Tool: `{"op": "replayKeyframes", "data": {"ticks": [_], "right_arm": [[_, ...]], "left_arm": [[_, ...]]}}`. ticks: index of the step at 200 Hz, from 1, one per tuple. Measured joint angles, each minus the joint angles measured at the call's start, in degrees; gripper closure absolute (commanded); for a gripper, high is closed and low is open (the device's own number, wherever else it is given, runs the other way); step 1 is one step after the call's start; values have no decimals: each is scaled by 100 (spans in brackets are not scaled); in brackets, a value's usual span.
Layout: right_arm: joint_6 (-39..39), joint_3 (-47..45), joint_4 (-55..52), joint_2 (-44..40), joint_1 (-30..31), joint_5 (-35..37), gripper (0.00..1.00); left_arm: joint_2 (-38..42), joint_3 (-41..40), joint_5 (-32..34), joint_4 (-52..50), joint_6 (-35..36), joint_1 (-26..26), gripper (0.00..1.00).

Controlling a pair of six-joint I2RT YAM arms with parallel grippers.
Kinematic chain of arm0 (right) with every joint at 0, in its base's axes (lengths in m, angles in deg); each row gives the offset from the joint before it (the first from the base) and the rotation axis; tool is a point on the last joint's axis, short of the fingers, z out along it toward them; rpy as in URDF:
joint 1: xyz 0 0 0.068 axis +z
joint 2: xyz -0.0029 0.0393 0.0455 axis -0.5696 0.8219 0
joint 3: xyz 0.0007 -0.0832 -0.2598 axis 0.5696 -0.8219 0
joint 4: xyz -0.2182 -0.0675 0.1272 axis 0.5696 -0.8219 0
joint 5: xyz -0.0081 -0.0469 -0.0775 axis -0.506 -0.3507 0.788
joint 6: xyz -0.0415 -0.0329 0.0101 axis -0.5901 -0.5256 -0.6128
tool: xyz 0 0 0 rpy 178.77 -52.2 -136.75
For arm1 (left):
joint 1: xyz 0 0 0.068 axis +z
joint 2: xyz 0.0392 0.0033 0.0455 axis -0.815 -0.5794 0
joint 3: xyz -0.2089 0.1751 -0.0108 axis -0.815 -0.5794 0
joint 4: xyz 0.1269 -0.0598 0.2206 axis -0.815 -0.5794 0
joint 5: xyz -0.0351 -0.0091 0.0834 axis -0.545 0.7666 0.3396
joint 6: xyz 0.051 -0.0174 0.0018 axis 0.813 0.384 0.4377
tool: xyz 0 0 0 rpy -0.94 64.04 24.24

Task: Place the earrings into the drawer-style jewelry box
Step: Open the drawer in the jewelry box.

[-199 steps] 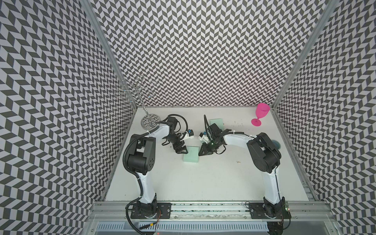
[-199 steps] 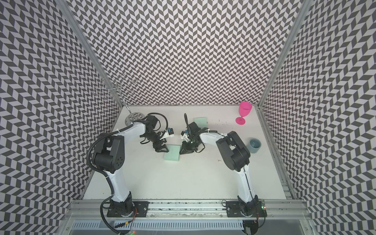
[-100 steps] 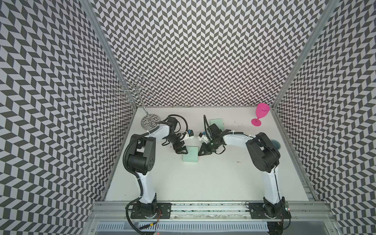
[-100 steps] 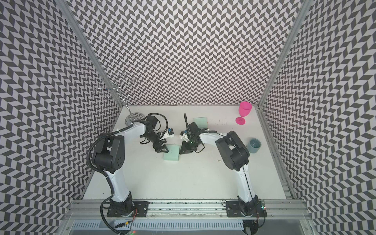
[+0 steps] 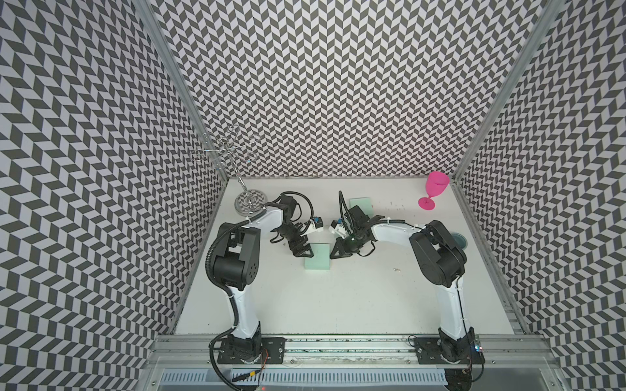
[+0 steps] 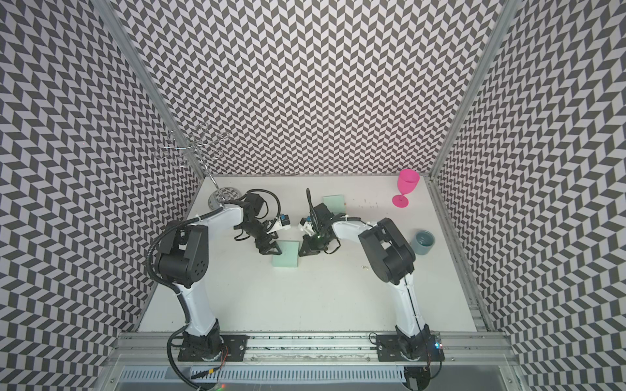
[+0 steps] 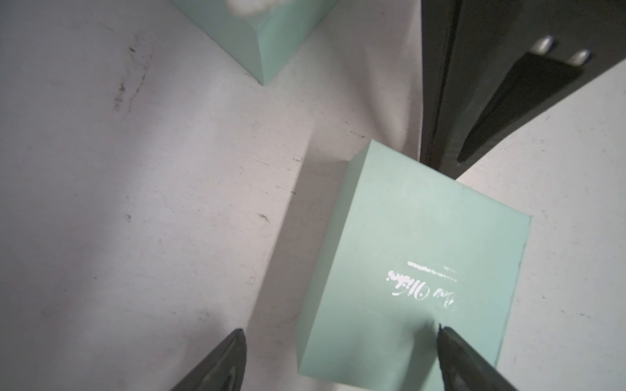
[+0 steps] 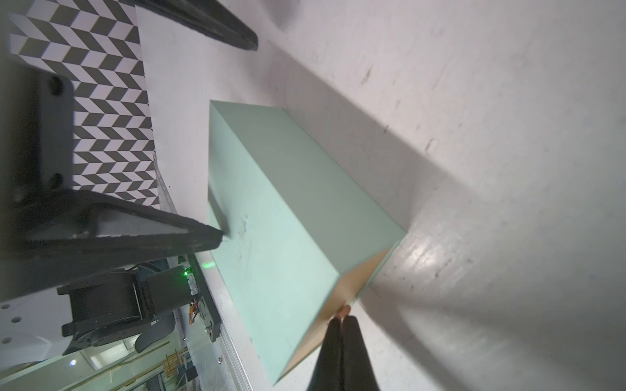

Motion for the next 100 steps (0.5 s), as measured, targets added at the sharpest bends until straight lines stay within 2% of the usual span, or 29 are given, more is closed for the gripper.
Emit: {"op": "replayKeyframes", "data": {"ticks": [100], "right_arm": [[-175,-348,-79,-319,-168,302,100]], "left_arm": [[0,-83,-37,63,0,4,12]]}}
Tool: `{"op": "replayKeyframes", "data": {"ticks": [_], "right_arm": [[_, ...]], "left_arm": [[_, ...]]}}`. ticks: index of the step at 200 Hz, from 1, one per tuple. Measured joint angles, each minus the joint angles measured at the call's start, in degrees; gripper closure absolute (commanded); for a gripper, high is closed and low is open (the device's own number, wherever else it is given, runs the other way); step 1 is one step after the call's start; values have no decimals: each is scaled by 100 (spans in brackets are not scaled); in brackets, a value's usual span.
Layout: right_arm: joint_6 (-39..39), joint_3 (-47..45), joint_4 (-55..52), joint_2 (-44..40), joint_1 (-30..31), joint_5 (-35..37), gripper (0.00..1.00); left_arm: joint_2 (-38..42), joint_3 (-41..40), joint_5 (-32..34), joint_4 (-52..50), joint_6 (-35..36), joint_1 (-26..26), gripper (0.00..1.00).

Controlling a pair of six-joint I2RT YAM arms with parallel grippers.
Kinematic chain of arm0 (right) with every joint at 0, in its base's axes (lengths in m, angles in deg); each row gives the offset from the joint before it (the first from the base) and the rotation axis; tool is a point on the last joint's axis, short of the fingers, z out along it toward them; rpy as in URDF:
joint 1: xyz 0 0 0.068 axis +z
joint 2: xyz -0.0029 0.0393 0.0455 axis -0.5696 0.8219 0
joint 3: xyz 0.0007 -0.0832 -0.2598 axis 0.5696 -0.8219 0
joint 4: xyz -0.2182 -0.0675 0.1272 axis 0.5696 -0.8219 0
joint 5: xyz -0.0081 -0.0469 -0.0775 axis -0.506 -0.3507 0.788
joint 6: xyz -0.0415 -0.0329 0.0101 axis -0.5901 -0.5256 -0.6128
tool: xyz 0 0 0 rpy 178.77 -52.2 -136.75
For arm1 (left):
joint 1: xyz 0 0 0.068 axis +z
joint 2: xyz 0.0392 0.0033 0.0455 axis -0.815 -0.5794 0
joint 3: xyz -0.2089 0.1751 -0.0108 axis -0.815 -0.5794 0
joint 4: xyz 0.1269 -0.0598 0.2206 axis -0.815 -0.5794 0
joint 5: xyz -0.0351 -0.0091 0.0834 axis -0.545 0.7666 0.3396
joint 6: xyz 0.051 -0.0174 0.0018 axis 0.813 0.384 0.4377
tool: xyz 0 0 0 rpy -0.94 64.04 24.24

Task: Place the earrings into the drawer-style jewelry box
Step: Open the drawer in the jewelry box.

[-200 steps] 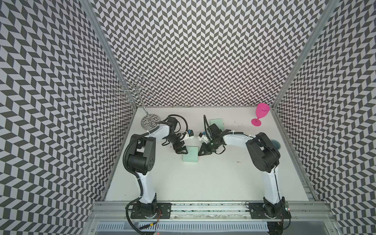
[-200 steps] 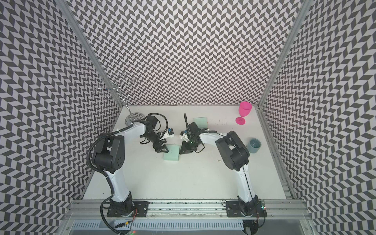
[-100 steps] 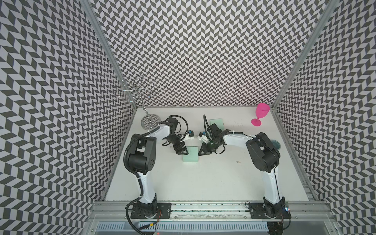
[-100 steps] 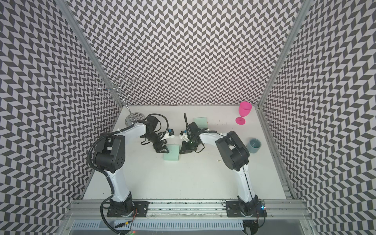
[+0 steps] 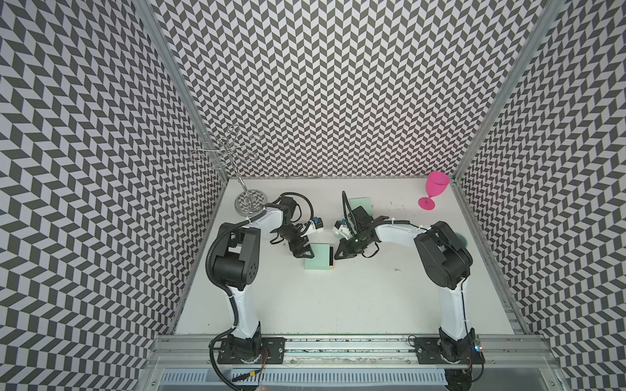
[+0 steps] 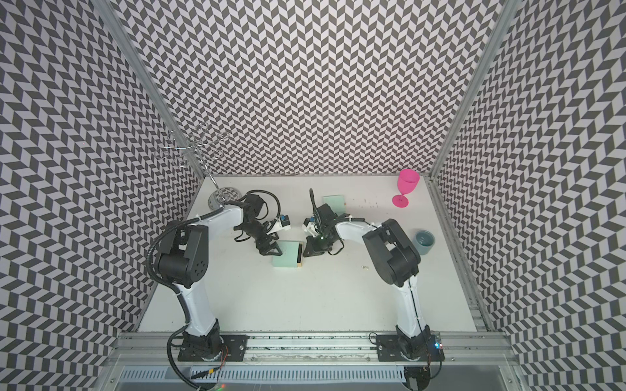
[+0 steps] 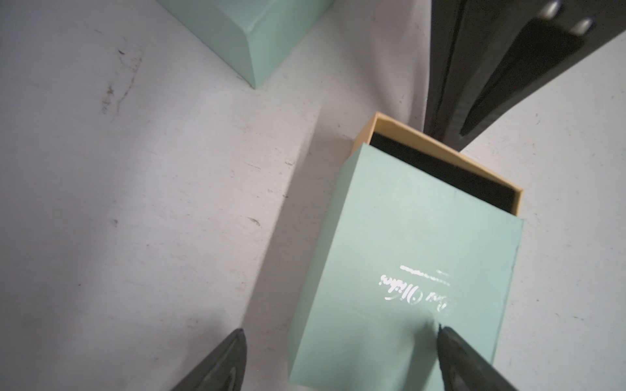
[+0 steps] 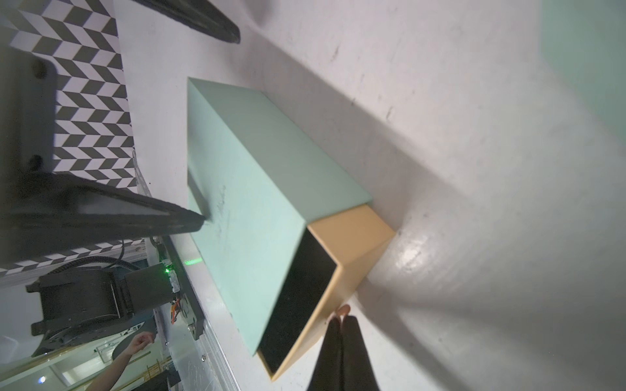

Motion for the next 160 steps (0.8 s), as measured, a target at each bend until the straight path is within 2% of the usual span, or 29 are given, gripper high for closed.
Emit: {"op": "replayKeyframes", "data": {"ticks": [160], "right_arm": [[-125,-358,-203,-337,-236,385,100]], "left_arm": [[0,-4,-2,13,2,0,12]]}}
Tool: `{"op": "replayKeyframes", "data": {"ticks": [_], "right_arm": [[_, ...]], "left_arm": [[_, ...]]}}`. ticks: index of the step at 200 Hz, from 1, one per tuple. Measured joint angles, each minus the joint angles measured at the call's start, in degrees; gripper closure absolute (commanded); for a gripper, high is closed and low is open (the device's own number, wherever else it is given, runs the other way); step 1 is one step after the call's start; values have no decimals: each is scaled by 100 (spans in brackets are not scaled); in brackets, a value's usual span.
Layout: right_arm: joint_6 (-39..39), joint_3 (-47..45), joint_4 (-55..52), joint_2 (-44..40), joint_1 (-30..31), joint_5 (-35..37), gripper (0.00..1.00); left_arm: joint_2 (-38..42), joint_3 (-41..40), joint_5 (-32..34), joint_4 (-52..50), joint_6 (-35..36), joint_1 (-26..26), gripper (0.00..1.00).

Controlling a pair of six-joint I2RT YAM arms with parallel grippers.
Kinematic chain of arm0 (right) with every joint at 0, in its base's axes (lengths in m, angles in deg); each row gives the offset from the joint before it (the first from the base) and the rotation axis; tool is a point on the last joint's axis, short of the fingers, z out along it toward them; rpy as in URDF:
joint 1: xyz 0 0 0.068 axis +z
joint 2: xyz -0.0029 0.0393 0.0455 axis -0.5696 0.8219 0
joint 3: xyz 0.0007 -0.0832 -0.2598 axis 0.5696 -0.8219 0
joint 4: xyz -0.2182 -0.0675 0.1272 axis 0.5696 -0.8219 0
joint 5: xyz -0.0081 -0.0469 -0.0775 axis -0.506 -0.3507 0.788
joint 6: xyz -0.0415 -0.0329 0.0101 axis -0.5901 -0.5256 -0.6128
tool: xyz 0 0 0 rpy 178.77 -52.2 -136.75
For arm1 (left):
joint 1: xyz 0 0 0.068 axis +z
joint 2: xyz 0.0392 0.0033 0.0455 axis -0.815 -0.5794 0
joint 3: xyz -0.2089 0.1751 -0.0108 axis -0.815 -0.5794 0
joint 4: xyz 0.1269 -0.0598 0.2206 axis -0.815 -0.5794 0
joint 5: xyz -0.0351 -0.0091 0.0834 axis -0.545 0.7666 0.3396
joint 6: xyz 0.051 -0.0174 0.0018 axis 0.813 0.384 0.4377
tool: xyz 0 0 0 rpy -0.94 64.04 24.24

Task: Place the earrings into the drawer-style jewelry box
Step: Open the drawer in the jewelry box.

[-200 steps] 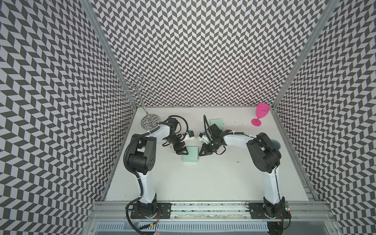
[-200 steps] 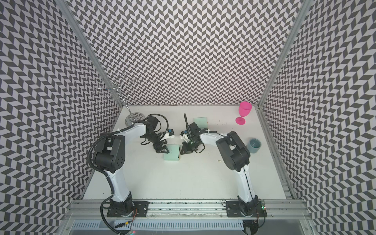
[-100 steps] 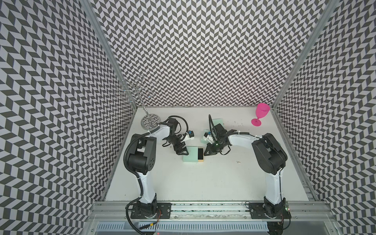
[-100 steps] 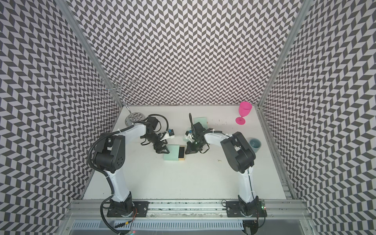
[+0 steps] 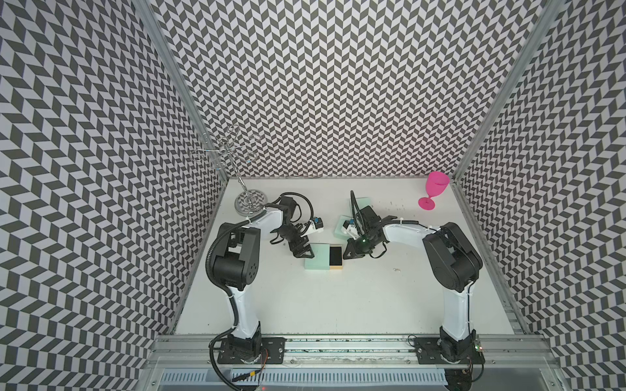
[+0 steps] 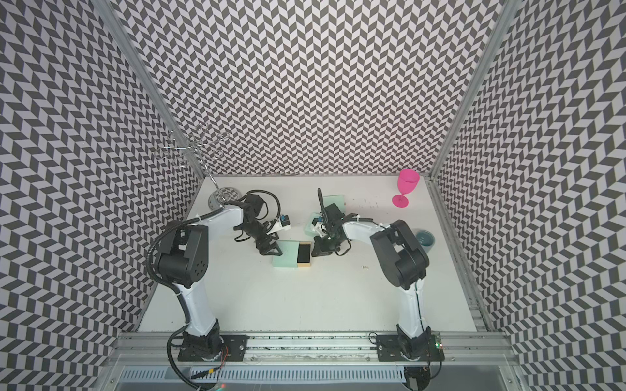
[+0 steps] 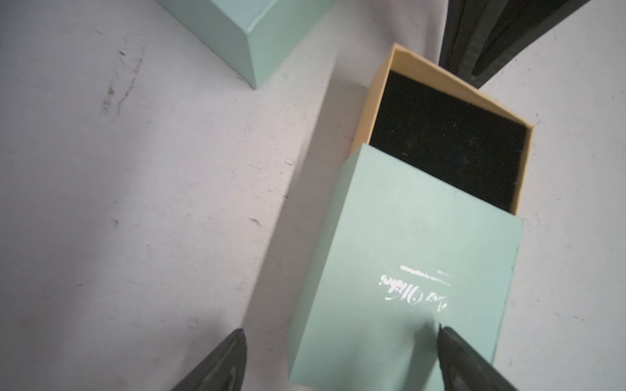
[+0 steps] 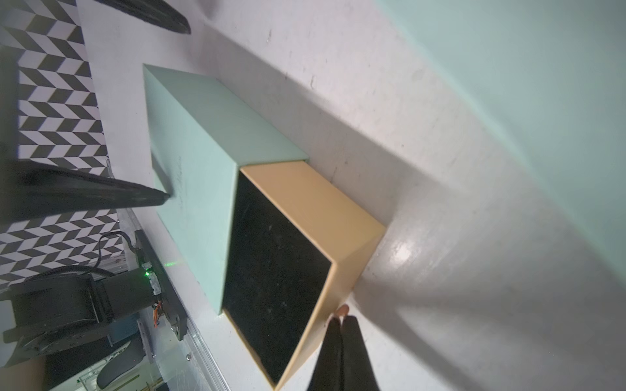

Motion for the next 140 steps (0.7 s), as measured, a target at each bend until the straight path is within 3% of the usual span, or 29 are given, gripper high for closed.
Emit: {"op": "replayKeyframes", "data": {"ticks": [140], "right_arm": [[-39,-136,-11,-114,-7,208,100]], "left_arm": [[0,0,-2,2,7,0,12]]}}
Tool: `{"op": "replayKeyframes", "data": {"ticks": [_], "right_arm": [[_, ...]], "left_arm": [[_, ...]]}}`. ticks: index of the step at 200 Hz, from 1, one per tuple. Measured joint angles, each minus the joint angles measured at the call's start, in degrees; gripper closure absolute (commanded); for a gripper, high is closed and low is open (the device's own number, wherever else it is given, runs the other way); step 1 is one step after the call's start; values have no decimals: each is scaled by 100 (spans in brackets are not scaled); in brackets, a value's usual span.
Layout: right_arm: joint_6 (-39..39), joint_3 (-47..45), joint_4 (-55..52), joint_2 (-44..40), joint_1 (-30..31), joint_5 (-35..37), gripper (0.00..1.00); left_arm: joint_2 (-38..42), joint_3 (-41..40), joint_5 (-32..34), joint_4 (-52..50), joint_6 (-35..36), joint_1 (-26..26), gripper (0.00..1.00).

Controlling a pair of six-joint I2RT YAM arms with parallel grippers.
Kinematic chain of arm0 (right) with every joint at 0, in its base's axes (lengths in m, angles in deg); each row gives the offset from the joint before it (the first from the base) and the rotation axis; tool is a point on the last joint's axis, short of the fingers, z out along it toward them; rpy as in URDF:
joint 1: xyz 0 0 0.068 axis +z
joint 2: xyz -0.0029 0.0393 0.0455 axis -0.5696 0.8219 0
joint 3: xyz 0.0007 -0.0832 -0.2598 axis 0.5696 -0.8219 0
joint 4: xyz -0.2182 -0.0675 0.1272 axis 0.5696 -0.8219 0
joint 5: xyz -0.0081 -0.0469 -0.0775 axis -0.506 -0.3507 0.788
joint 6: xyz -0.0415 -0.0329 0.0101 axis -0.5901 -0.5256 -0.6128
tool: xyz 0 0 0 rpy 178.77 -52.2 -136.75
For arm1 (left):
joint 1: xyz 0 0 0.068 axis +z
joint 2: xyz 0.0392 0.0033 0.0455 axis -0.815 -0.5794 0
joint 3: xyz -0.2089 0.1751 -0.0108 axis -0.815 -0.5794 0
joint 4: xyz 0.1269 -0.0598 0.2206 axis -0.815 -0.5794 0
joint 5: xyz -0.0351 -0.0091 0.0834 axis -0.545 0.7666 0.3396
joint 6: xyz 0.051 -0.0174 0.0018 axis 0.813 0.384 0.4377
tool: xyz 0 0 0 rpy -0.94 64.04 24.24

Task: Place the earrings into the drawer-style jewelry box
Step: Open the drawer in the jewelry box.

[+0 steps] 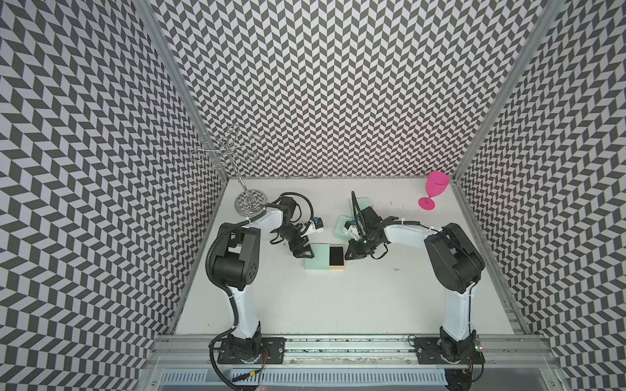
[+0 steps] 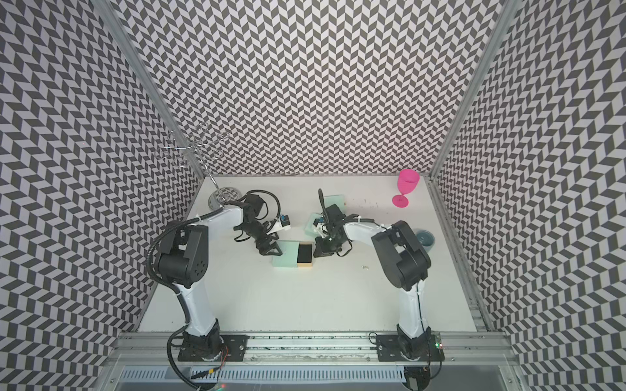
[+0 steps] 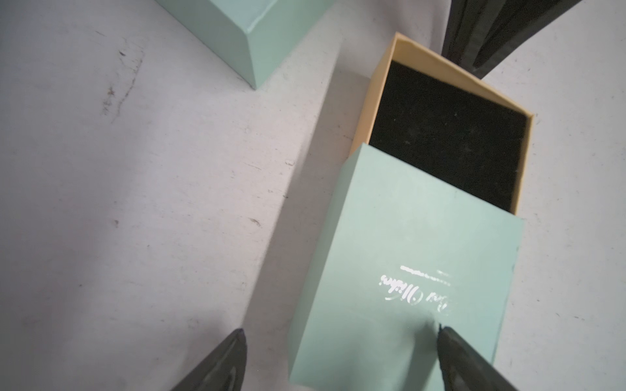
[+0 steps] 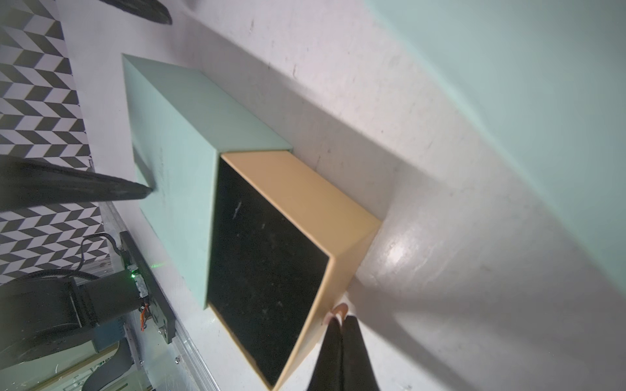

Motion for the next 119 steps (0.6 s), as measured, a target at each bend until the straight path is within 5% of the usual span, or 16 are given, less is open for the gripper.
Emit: {"op": "replayKeyframes", "data": {"ticks": [119], "right_arm": [[-87,109,-400,-2,-96,389,97]], "left_arm": [[46,-81,-35,92,9,15,12]]}}
